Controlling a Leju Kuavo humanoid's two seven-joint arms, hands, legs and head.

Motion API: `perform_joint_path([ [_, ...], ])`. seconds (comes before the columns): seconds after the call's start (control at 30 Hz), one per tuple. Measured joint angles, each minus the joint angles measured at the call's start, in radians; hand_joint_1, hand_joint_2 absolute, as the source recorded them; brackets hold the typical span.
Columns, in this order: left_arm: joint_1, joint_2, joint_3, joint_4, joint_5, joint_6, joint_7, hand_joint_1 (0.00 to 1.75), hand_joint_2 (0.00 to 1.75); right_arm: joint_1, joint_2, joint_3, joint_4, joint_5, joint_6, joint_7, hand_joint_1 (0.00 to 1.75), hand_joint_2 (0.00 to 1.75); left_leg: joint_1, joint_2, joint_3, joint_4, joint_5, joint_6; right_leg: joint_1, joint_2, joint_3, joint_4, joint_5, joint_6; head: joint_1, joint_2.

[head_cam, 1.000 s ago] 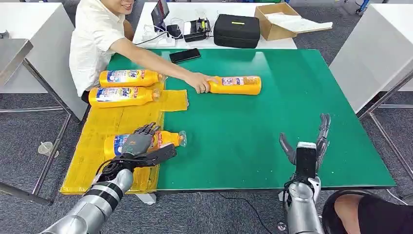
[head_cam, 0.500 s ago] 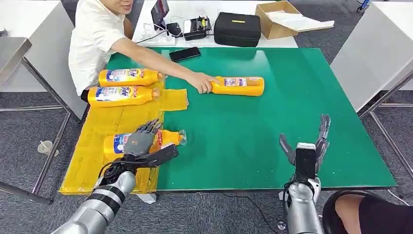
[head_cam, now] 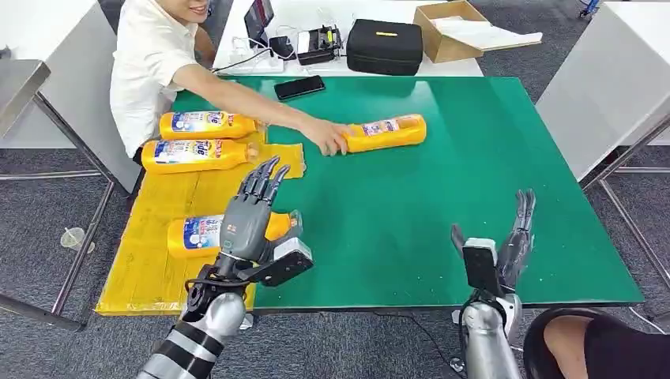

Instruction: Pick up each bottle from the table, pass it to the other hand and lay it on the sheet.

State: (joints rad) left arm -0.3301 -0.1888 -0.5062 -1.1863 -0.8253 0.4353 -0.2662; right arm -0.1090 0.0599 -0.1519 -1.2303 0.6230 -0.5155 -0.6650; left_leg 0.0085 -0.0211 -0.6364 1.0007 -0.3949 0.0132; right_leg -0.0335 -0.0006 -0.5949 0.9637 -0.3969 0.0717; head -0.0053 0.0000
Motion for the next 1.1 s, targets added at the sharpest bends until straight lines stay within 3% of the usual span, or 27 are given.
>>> perform_joint_path([
  [0.07,0.020,-0.003,-0.014,-0.046,0.086,-0.023,-0.037,0.00,1.75,0.005,-0.017,0.023,0.000,0.138,-0.077,0.035,0.00,1.75,0.000,0.000,0.000,0.000,0.000,0.000,0.000,0.000,0.000,0.000,0.000,0.000,0.000,0.000],
  [0.17,0.052,-0.021,-0.021,-0.104,0.347,-0.127,-0.086,0.00,1.75,0.006,-0.052,0.059,0.002,0.273,-0.092,0.094,0.00,1.75,-0.001,0.000,-0.001,0.000,0.000,0.000,-0.001,0.000,0.000,0.000,0.000,0.000,0.000,0.000],
  [0.23,0.076,-0.035,-0.038,-0.124,0.577,-0.233,-0.100,0.00,1.75,0.001,-0.090,0.098,0.013,0.336,-0.093,0.141,0.00,1.75,-0.001,-0.001,-0.002,0.000,0.000,0.000,-0.001,0.000,0.000,0.000,0.000,0.000,0.000,0.000],
  [0.37,0.109,-0.050,-0.086,-0.132,0.691,-0.258,-0.128,0.00,1.75,-0.021,-0.165,0.156,0.056,0.391,-0.090,0.188,0.00,1.75,-0.001,0.000,-0.002,0.000,0.000,0.001,-0.001,0.000,-0.001,0.000,0.000,0.000,0.000,0.000],
  [0.83,0.124,-0.053,-0.127,-0.149,0.702,-0.217,-0.136,0.00,1.75,-0.065,-0.278,0.239,0.139,0.446,-0.062,0.235,0.00,1.75,-0.001,0.000,-0.002,0.000,0.000,0.001,0.000,0.000,-0.001,0.000,0.000,0.000,0.000,0.000],
  [1.1,0.123,-0.053,-0.135,-0.153,0.690,-0.219,-0.133,0.00,1.75,-0.083,-0.291,0.282,0.188,0.339,0.087,0.201,0.00,1.75,0.000,0.000,-0.002,0.000,0.000,0.001,0.000,0.000,-0.001,0.000,0.000,0.000,0.000,0.000],
])
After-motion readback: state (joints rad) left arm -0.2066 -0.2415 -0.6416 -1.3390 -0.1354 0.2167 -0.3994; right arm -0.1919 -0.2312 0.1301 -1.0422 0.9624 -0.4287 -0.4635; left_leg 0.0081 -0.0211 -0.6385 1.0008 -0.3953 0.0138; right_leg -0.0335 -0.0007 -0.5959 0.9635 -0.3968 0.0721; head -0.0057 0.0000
